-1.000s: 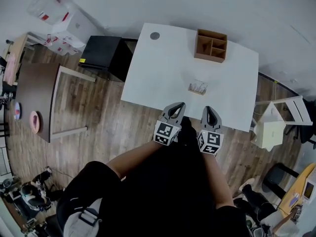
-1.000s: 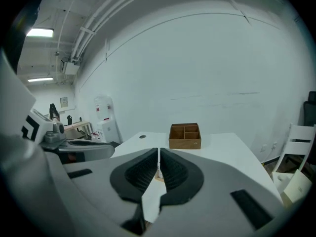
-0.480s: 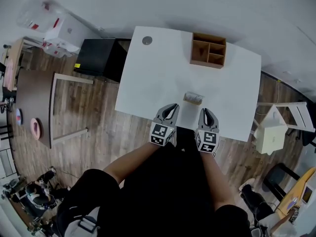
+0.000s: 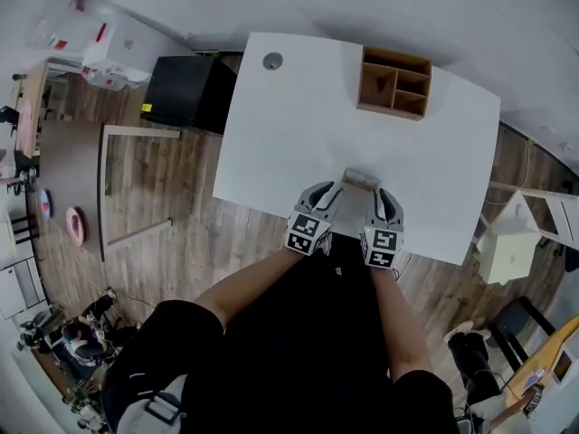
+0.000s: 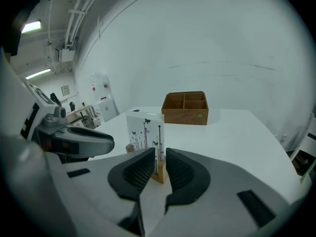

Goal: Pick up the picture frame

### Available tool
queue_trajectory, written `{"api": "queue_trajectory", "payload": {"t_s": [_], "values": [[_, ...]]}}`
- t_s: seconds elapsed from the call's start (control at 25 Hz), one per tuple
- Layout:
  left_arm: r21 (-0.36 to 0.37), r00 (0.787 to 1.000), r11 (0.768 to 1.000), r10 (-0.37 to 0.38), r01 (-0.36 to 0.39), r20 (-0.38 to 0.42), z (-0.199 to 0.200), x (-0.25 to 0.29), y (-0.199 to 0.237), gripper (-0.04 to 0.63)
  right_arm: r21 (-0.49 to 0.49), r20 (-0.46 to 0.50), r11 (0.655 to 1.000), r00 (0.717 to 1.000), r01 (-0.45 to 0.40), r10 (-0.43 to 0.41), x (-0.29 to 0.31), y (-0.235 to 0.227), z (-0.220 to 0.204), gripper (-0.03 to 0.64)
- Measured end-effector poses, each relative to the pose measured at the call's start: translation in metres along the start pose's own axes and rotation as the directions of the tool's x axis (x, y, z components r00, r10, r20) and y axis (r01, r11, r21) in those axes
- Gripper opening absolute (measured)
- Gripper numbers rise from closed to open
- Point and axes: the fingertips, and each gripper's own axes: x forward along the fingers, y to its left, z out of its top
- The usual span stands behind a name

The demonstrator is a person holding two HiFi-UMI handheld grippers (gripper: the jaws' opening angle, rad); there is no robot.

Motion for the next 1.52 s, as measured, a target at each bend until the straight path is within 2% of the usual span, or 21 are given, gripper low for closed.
{"api": "queue_trajectory", "payload": {"t_s": [0.08, 0.12, 0.48, 0.72, 0.96, 1.52], "values": [[0.005, 1.0, 1.0, -0.008, 0.008, -0.026, -0.005, 0.006, 0.004, 0.098, 0.002, -0.018, 1.0, 1.0, -0.011, 0.011, 0.005, -0.002, -0.005, 0.101], [0.008, 0.999, 1.0, -0.014, 0.014, -0.037, -0.006, 0.009, 0.007, 0.1, 0.004, -0.027, 1.0, 1.0, -0.016, 0.016, 0.008, -0.003, -0.007, 0.107], [0.002, 0.994, 0.997, -0.078, 0.078, -0.075, -0.013, 0.035, 0.002, 0.129, -0.014, -0.093, 0.999, 0.995, -0.034, 0.033, 0.027, -0.006, -0.028, 0.107], [0.008, 0.991, 0.998, -0.056, 0.057, -0.12, -0.026, 0.045, 0.001, 0.129, -0.025, -0.122, 0.999, 0.992, -0.043, 0.04, 0.032, -0.003, -0.036, 0.107], [0.045, 0.991, 0.998, -0.048, 0.053, -0.122, -0.026, 0.053, 0.003, 0.129, 0.002, -0.135, 0.999, 0.99, -0.045, 0.045, 0.036, -0.006, -0.04, 0.106], [0.068, 0.994, 0.998, -0.004, 0.011, -0.105, -0.021, 0.053, 0.004, 0.108, 0.005, -0.115, 0.999, 0.993, -0.042, 0.042, 0.037, -0.011, -0.037, 0.084]]}}
